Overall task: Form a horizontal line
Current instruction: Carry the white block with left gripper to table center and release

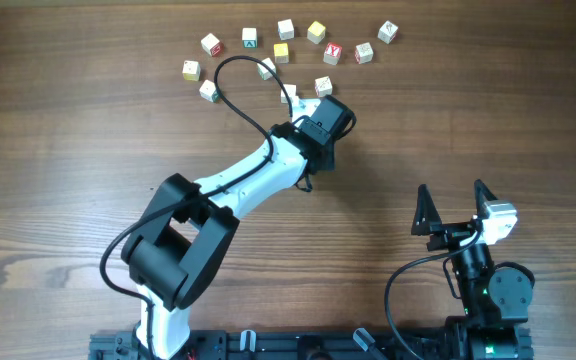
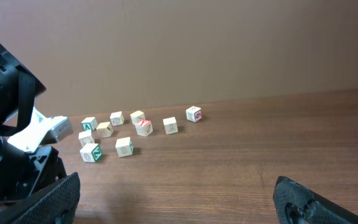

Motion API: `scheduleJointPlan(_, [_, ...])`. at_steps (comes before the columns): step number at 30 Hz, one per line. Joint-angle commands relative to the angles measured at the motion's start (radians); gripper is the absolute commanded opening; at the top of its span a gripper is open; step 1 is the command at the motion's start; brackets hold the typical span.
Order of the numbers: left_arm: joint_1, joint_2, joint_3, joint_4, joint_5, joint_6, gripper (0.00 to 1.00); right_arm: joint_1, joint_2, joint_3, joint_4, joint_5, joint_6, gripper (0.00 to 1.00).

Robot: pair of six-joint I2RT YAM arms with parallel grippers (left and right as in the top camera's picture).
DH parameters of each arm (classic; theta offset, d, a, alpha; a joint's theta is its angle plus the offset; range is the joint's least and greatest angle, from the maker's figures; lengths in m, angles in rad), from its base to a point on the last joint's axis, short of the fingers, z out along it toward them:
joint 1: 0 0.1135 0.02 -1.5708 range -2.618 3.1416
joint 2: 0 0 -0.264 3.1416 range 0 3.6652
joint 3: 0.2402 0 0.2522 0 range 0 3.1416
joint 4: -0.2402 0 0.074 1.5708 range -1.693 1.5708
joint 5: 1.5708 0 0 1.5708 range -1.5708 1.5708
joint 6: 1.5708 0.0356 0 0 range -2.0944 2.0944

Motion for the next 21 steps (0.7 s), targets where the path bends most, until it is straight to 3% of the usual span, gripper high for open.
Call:
scheduleJointPlan(1, [0.015,0.018,-0.005,0.011,-0.052,-0.002,0.24,-0.006,-0.011,-0.001,0.006,0.017,0.007,1.0])
scheduleJointPlan(13, [0.015,0.121,-0.005,0.052,-0.051,-0.03,0.32,-0.006,-0.011,-0.001,0.006,0.017,0.007,1.0])
scheduleJointPlan(21, [0.015,0.118,-0.005,0.05,-0.051,-0.029,0.51,-0.006,-0.011,-0.001,0.006,0.017,0.007,1.0])
